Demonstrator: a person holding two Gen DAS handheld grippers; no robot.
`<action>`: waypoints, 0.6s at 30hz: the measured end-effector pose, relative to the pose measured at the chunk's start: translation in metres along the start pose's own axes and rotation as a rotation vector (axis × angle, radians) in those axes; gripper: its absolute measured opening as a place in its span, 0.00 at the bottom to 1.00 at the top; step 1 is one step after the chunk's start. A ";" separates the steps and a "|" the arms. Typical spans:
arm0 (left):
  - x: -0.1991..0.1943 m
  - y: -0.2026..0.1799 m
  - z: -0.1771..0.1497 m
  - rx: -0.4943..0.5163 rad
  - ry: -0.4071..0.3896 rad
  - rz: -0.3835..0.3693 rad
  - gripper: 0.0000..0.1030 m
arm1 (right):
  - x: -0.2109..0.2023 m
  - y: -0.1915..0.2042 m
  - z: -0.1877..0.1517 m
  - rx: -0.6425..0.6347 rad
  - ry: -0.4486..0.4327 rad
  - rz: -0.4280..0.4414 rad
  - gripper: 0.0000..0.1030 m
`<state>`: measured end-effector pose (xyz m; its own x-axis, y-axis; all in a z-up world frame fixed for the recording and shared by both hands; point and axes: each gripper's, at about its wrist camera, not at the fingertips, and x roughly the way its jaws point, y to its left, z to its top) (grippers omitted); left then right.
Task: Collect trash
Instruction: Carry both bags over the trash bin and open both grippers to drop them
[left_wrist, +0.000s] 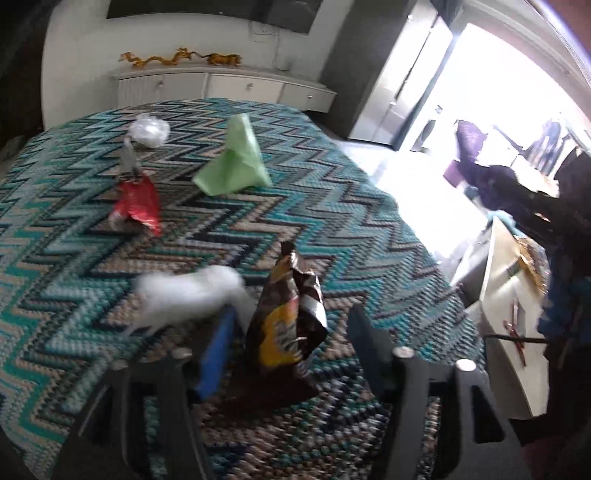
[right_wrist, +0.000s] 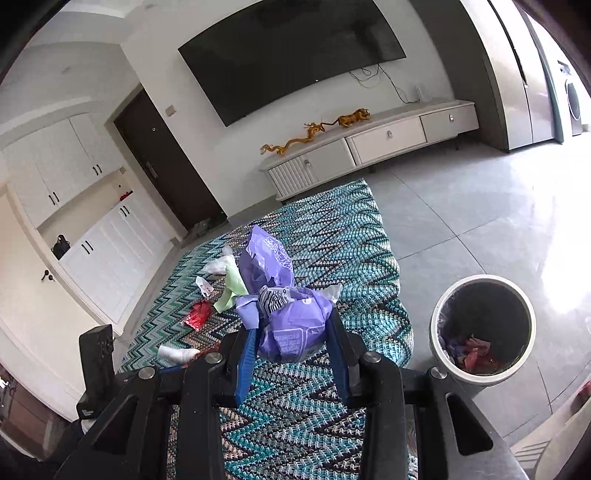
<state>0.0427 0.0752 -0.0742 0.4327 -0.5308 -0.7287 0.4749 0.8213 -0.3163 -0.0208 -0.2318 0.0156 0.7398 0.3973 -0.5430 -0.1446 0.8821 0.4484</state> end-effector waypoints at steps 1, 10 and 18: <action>0.000 -0.003 -0.002 0.011 -0.002 -0.008 0.64 | 0.002 0.000 -0.001 0.002 0.003 0.001 0.32; 0.006 -0.029 -0.009 0.081 0.018 -0.020 0.64 | 0.010 -0.004 -0.007 0.015 0.023 0.017 0.32; 0.031 -0.040 -0.005 0.095 0.068 0.042 0.52 | 0.006 -0.016 -0.011 0.040 0.018 0.019 0.32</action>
<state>0.0334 0.0267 -0.0869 0.4023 -0.4780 -0.7808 0.5292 0.8174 -0.2277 -0.0207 -0.2404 -0.0026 0.7255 0.4183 -0.5465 -0.1316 0.8638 0.4864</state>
